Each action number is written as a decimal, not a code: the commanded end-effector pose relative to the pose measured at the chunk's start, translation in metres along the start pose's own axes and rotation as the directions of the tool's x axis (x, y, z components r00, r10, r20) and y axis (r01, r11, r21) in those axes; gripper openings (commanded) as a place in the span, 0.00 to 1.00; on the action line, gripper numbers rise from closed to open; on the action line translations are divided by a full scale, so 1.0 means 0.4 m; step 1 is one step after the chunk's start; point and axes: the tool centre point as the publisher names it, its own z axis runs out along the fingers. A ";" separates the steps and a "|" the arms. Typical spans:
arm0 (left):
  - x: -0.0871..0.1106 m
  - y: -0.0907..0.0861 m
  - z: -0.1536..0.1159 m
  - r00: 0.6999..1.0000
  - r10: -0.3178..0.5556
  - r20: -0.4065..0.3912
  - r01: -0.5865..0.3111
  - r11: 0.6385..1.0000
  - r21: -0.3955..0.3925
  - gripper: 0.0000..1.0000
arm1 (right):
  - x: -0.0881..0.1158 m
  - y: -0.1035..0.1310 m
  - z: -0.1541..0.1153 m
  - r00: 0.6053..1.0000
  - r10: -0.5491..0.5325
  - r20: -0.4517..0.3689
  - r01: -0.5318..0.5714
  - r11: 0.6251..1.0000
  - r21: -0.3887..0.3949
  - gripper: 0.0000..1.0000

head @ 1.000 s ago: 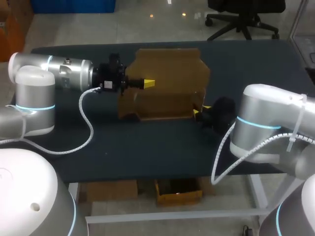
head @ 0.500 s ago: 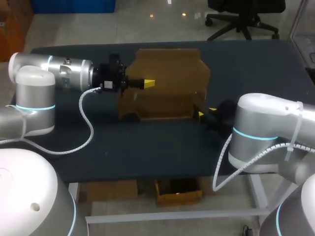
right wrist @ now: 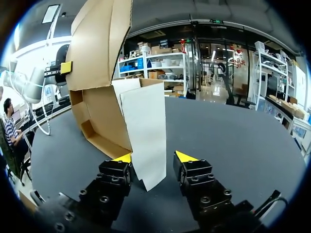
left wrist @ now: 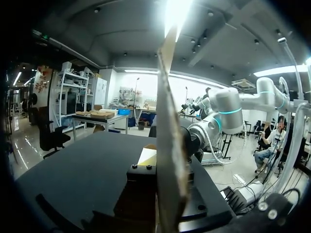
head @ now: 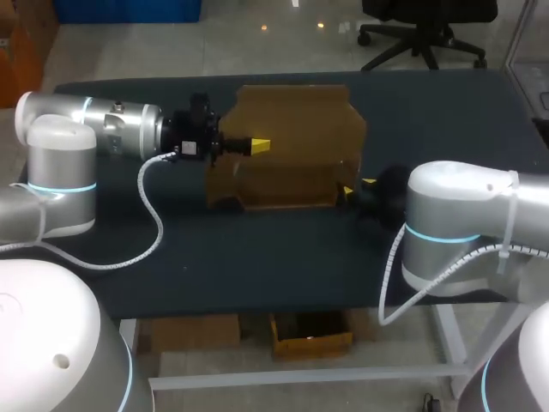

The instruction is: Assemble the packaging by folding the flat box into shape, placing the metal phone stand inside, and closing the box properly

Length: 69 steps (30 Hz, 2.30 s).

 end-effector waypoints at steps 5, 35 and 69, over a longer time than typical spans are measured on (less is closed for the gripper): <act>-0.002 0.011 0.004 1.000 0.000 -0.001 0.000 1.000 0.001 0.00 | -0.010 0.016 0.049 1.000 -0.002 -0.030 0.003 1.000 0.017 0.47; -0.002 0.011 0.004 1.000 0.000 -0.001 0.000 1.000 0.001 0.00 | 0.046 -0.015 0.009 0.999 0.047 0.002 -0.047 0.999 -0.002 0.47; -0.002 0.011 0.004 1.000 0.000 -0.001 0.000 1.000 0.001 0.00 | 0.113 -0.012 0.009 0.996 0.080 0.039 -0.080 0.997 -0.005 0.47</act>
